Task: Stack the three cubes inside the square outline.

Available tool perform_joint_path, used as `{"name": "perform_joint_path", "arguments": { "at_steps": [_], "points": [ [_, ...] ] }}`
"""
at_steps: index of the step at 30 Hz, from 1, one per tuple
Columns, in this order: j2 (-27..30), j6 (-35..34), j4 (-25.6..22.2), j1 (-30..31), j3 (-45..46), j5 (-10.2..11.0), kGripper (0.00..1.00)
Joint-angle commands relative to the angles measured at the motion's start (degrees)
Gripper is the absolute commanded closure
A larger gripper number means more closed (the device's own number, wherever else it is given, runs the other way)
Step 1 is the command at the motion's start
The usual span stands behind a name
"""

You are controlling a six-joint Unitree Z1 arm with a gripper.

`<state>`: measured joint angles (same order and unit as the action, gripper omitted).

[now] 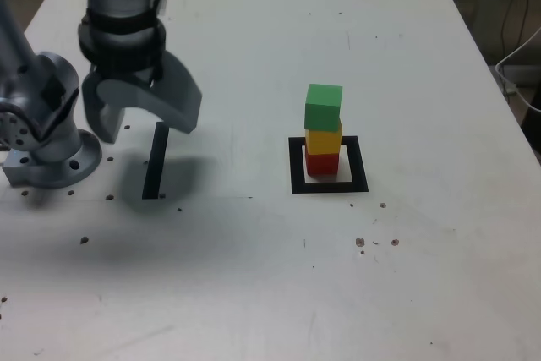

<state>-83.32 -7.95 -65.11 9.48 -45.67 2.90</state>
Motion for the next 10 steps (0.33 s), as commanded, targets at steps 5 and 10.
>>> {"name": "perform_joint_path", "arguments": {
  "at_steps": [5,10],
  "points": [
    [-0.04,-0.06,1.19,-0.08,-0.36,-3.56,0.01],
    [-0.38,-0.06,4.08,-0.08,-0.44,-0.33,0.01]
  ]
}}
